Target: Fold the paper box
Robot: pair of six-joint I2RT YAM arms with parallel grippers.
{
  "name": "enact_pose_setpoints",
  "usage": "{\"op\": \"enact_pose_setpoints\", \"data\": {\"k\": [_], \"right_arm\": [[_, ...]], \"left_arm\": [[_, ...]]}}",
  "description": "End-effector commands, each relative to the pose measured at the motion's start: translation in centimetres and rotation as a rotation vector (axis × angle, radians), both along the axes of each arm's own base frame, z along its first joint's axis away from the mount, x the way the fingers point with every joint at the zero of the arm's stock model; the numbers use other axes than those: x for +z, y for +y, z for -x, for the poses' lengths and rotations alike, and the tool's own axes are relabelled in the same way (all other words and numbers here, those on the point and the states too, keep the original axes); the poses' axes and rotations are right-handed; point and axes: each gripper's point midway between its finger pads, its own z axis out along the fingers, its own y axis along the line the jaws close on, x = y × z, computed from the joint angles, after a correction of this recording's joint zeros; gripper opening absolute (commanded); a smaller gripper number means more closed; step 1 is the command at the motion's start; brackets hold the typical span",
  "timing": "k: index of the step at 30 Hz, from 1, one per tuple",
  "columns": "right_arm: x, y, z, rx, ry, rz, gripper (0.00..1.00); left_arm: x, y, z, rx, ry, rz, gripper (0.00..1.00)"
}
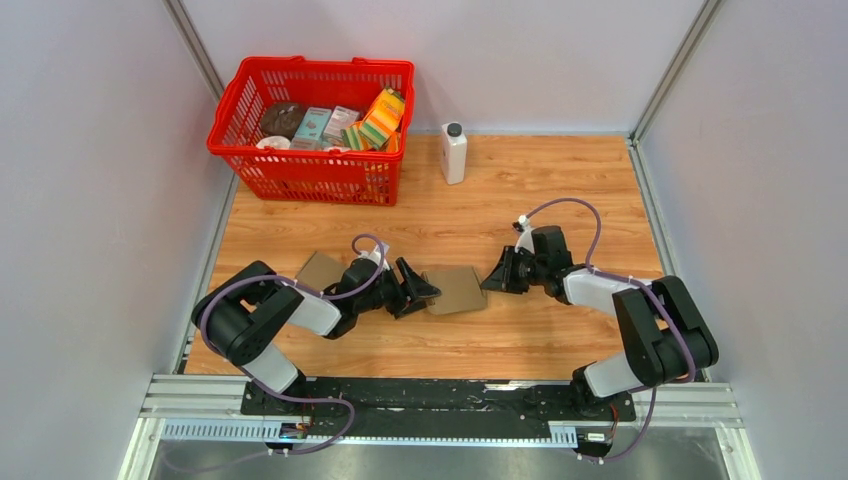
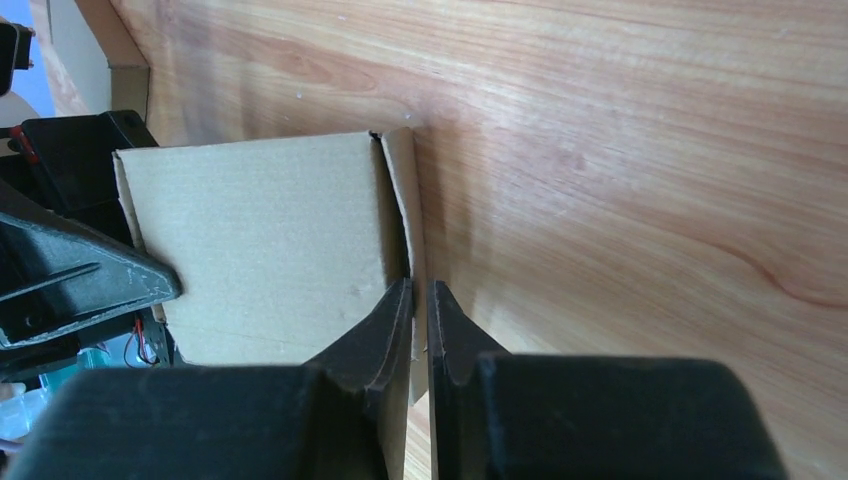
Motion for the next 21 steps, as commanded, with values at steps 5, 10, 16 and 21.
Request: {"op": "enact_pose_setpoints", "data": {"k": [5, 10, 16, 21], "right_arm": [[-0.8, -0.4, 0.0, -0.011, 0.009, -0.002, 0.12], [-0.2, 0.0, 0.1, 0.013, -0.012, -0.008, 0.14], [0.8, 0.7, 0.0, 0.035, -0.037, 0.010, 0.20], [3.0, -0.2, -0.4, 0.019, -0.128, 0.116, 0.45]], "left_arm": [[0.9, -1.6, -1.0, -0.027, -0.026, 0.012, 0.77], [1.3, -1.8, -1.6, -0.008, -0.039, 0.019, 0.60], [1.6, -1.9, -1.6, -0.027, -0.047, 0.051, 0.37], [1.6, -0.7, -0.8, -0.013, -0.016, 0.086, 0.36]]}}
